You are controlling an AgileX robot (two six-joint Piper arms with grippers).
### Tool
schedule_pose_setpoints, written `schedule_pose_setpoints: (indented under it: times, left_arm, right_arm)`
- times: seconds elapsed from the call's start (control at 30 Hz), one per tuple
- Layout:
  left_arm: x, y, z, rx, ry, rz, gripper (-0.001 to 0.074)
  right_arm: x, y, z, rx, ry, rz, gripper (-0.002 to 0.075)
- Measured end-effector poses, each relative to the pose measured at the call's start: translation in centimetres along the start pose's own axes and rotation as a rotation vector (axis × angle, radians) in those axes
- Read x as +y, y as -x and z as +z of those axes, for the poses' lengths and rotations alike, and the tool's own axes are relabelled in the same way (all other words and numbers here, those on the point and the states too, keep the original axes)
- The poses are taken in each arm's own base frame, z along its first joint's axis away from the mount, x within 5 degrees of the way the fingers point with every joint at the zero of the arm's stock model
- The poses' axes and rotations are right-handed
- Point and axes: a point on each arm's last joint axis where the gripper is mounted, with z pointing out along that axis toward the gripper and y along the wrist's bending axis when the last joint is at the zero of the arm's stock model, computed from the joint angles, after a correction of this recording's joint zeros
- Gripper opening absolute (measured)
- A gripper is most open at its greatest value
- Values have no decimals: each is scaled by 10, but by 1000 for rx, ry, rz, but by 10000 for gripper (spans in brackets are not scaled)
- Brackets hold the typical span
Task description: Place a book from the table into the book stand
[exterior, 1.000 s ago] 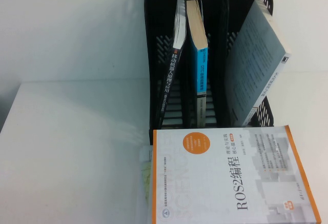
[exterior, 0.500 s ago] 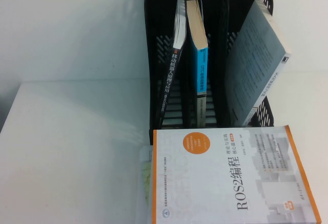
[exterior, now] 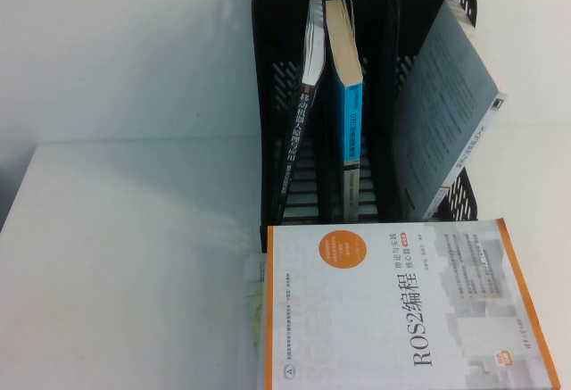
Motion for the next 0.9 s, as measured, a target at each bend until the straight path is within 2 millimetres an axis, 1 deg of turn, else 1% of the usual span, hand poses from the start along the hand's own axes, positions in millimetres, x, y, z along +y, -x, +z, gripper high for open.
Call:
schedule_pose_setpoints:
  times: [0.1,0.17,0.2,0.27,0.33,0.4,0.5,0.6,0.7,0.8,0.9]
  left_arm:
    - [-20,22,18,41,-47,79,-4]
    - [-32,37,31,74,-61,142,-4]
    - [-35,41,36,97,-55,165,-4]
    - [-40,50,50,143,-31,190,-4]
    - [-41,53,64,208,9,200,-4]
    - [-42,55,78,276,54,209,-4]
    - [-37,50,96,413,141,219,-4]
    - [-29,39,108,573,241,225,-4]
    - [-19,24,111,711,323,210,-4]
    - [-10,5,109,866,399,151,-4]
    - [-4,-14,104,1037,472,99,-4]
  right_arm:
    - [4,37,20,-52,0,-1,-3]
    - [6,57,33,-40,-9,0,-3]
    - [7,65,41,-12,-17,0,-3]
    - [7,73,58,66,-36,1,-3]
    - [6,76,79,173,-58,-17,-3]
    - [4,74,100,292,-73,-76,-3]
    - [1,67,125,472,-76,-192,-3]
    - [-3,54,143,640,-61,-289,-3]
    - [-6,33,147,819,-41,-316,-3]
    - [-7,13,141,1010,-10,-304,-3]
    - [-5,7,133,1118,19,-276,-3]
